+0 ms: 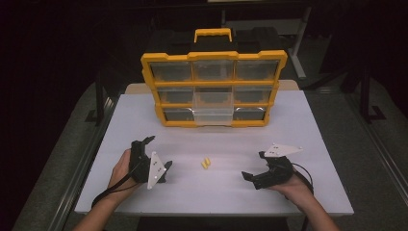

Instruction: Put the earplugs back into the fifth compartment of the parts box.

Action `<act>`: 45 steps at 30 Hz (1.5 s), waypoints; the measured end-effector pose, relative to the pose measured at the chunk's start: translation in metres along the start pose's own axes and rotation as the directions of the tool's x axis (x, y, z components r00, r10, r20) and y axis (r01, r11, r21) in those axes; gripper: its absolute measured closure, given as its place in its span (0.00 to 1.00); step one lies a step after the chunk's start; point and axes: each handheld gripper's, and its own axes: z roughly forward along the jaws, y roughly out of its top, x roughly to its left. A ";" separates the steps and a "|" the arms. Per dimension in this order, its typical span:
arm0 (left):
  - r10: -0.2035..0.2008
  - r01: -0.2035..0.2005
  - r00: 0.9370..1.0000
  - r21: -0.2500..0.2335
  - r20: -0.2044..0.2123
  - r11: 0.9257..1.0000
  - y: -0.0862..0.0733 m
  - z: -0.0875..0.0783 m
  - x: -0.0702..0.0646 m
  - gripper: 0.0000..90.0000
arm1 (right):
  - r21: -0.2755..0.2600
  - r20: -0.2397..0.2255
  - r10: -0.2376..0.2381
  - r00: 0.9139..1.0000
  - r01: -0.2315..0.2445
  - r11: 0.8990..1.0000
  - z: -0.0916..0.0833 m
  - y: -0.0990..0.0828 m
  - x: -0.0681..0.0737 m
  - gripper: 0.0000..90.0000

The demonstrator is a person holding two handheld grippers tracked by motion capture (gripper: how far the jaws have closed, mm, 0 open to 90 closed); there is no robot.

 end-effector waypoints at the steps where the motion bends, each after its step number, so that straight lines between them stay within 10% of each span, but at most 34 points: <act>1: -0.014 0.014 1.000 0.001 0.009 1.000 0.000 0.000 0.000 0.00 | -0.001 0.003 0.002 1.000 -0.002 1.000 0.000 0.000 0.000 0.00; 8: -0.095 0.095 0.994 0.003 0.048 0.995 0.000 -0.001 0.003 0.00 | 0.003 0.030 0.023 0.999 -0.023 1.000 0.000 0.000 -0.003 0.00; 10: -0.183 0.183 0.980 0.002 0.083 0.983 0.000 0.000 0.006 0.00 | 0.004 0.036 0.023 0.999 -0.023 1.000 0.000 -0.001 -0.004 0.00; 14: -0.234 0.235 0.966 0.003 0.108 0.972 -0.001 0.000 0.008 0.00 | 0.008 0.048 0.017 0.999 -0.017 1.000 0.001 -0.001 -0.004 0.00; 16: -0.307 0.309 0.941 0.008 0.141 0.951 -0.002 0.000 0.011 0.00 | 0.016 0.055 -0.002 0.998 0.001 1.000 0.002 -0.002 -0.004 0.00; 20: -0.367 0.371 0.915 0.010 0.165 0.929 -0.002 0.001 0.013 0.00 | 0.020 0.058 -0.004 0.998 0.003 1.000 0.003 -0.002 -0.004 0.00; 25: -0.405 0.409 0.896 0.018 0.184 0.912 -0.005 0.001 0.015 0.00 | 0.022 0.058 -0.009 0.998 0.007 1.000 0.003 -0.002 -0.004 0.00; 26: -0.439 0.444 0.876 0.022 0.200 0.896 -0.006 0.002 0.016 0.00 | 0.025 0.058 -0.009 0.998 0.008 1.000 0.003 -0.002 -0.005 0.00; 34: -0.482 0.490 0.841 0.030 0.245 0.871 -0.009 0.002 0.019 0.00 | 0.021 0.060 -0.001 0.998 0.000 1.000 0.000 -0.003 -0.009 0.00; 37: -0.521 0.530 0.811 0.040 0.266 0.847 -0.011 0.002 0.021 0.00 | 0.021 0.065 0.012 0.998 -0.013 1.000 -0.002 -0.003 -0.012 0.00; 41: -0.544 0.555 0.791 0.045 0.279 0.830 -0.012 0.002 0.022 0.00 | 0.016 0.066 0.016 0.998 -0.017 1.000 -0.003 -0.004 -0.015 0.00; 45: -0.605 0.620 0.731 0.063 0.315 0.782 -0.015 0.003 0.026 0.00 | 0.017 0.069 0.022 0.997 -0.023 1.000 -0.004 -0.004 -0.016 0.00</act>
